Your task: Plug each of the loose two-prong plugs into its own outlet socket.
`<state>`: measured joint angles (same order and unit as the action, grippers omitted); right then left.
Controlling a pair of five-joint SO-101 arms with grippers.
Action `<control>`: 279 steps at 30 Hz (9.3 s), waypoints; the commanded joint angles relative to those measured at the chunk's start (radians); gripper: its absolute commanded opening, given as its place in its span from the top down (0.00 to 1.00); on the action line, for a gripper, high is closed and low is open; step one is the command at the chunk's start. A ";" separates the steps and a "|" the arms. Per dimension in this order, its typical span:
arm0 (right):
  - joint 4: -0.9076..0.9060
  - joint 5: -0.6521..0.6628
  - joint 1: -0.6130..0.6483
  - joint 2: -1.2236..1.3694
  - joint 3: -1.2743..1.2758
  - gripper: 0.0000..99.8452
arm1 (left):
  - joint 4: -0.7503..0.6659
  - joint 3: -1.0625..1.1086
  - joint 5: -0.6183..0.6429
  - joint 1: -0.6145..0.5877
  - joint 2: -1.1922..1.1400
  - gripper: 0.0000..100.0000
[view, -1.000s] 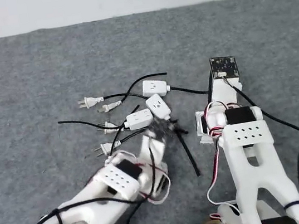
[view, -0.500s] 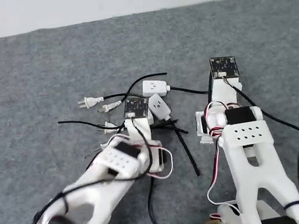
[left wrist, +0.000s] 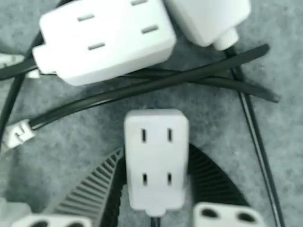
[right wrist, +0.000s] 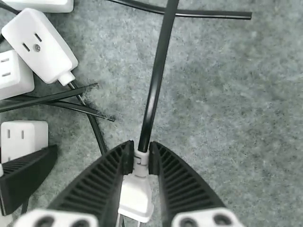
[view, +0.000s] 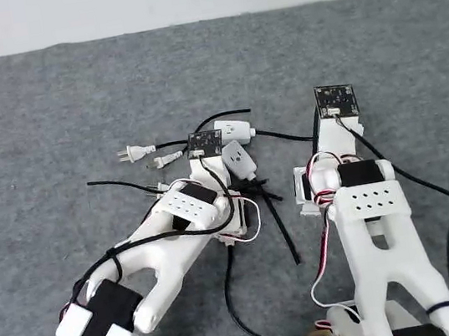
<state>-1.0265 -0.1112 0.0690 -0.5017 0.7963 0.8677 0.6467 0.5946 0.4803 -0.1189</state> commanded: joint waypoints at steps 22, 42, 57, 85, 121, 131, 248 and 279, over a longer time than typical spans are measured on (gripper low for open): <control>-0.010 0.077 0.091 -0.084 -0.040 0.99 | 0.256 0.104 -0.445 -0.221 0.554 0.99; -0.002 0.210 0.509 -0.539 0.155 0.99 | 0.267 0.076 -0.901 -0.189 0.204 0.99; 0.018 0.206 0.521 -0.504 0.172 0.99 | 0.256 0.305 -1.112 -0.098 0.445 0.99; 0.366 0.081 0.440 -0.077 0.109 0.99 | 0.092 0.395 -1.046 -0.471 0.562 0.99; 0.430 0.133 0.507 0.067 0.204 0.99 | 0.095 0.426 -1.089 -0.420 0.563 0.99; 0.384 0.147 0.522 0.182 0.126 0.99 | 0.089 0.456 -1.089 -0.460 0.652 0.99; 0.005 0.411 -0.702 0.401 -0.242 0.67 | 0.055 -0.624 0.057 -0.003 -0.199 0.88; 0.074 0.420 -0.694 0.401 -0.180 0.67 | 0.204 -0.812 0.129 -0.034 -0.446 0.88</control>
<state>-0.9697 0.3015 -0.6383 -0.0967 0.6260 1.0533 -0.1343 0.7066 0.4419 -0.5669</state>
